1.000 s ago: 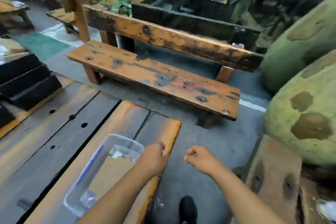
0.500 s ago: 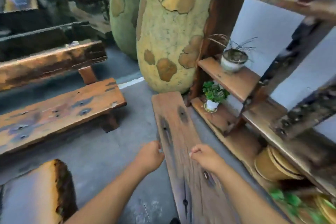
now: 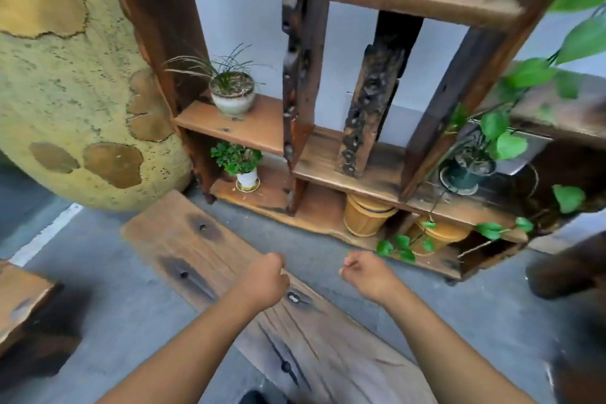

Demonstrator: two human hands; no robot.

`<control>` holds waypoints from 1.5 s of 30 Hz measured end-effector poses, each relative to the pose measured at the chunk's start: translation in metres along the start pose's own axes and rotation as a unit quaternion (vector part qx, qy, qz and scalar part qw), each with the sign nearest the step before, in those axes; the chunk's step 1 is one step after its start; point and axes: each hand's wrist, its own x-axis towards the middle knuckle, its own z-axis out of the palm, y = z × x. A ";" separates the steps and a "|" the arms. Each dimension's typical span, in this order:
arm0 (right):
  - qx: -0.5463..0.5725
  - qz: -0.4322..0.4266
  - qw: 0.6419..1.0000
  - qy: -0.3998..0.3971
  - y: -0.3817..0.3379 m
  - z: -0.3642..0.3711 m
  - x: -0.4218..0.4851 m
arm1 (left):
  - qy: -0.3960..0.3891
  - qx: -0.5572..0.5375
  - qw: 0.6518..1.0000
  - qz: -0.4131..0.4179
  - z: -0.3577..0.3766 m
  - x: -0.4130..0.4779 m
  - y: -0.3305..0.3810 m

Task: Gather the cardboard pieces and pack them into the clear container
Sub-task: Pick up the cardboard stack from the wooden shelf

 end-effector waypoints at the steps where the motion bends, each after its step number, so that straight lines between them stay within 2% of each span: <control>1: -0.001 0.008 1.000 0.014 -0.001 -0.004 -0.004 | -0.004 0.008 1.000 0.020 -0.003 0.006 0.004; 8: -0.042 0.012 0.996 0.077 -0.014 -0.038 -0.015 | 0.001 0.089 0.992 0.091 -0.025 0.040 0.047; 13: -0.057 -0.017 0.993 0.104 -0.023 -0.094 -0.009 | 0.048 0.142 0.977 0.152 -0.052 0.060 0.095; 20: -0.098 -0.077 0.982 0.140 -0.058 -0.162 0.012 | 0.117 0.166 0.963 0.178 -0.104 0.081 0.160; 27: -0.108 -0.110 0.968 0.198 -0.120 -0.224 0.029 | 0.175 0.184 0.944 0.209 -0.174 0.107 0.203; 37: -0.098 -0.158 0.932 0.312 -0.255 -0.302 0.039 | 0.264 0.197 0.905 0.269 -0.302 0.170 0.241; 45: -0.052 -0.121 0.909 0.395 -0.310 -0.353 0.080 | 0.306 0.172 0.889 0.295 -0.370 0.223 0.273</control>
